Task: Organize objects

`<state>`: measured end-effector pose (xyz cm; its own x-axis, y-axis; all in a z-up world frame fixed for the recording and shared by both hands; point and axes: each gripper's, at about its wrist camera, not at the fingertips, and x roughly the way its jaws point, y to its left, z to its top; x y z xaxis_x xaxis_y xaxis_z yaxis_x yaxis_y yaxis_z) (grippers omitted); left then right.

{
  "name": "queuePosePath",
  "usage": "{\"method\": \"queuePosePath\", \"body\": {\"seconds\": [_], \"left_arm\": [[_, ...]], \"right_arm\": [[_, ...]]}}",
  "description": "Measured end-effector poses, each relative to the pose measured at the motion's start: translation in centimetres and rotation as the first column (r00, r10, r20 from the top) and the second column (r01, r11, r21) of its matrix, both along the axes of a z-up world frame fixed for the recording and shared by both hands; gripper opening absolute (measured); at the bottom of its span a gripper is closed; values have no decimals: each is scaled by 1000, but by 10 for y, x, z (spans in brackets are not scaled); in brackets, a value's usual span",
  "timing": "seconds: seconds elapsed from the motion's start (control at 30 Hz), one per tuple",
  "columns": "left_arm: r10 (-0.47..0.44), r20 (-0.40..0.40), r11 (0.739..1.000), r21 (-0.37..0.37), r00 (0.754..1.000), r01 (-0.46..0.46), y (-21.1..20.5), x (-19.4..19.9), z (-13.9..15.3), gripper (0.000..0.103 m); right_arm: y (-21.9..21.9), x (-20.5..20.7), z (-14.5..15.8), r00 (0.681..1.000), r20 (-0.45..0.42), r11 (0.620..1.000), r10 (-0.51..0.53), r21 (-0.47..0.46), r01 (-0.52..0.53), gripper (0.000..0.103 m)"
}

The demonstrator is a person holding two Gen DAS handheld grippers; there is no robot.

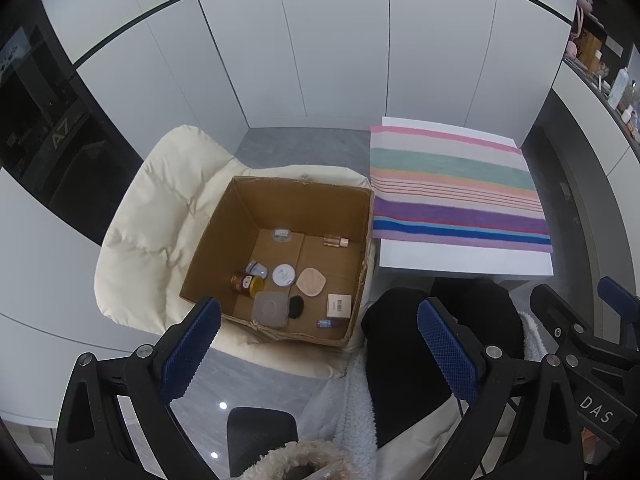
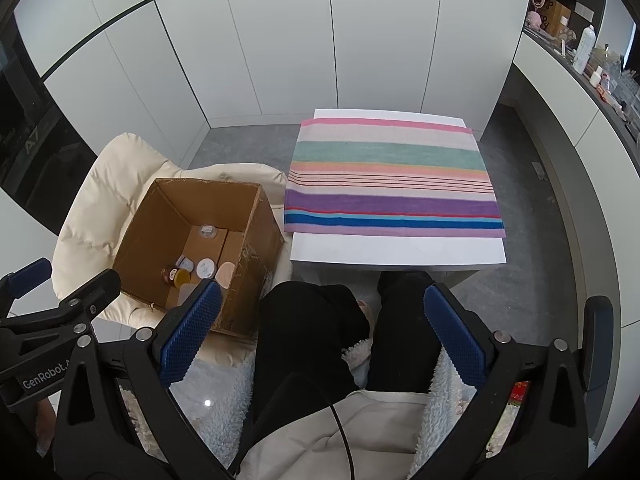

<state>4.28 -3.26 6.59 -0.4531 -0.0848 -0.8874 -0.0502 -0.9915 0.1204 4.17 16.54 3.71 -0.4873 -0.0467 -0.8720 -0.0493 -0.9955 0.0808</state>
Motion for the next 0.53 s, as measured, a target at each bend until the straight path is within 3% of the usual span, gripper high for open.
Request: {"method": "queuePosePath", "body": {"seconds": [0.53], "left_arm": [[0,9,1000,17,1000,0,-1,-1,-2,100]], "right_arm": [[1,2,-1,1000,8,1000,-3,1,3,103]]}}
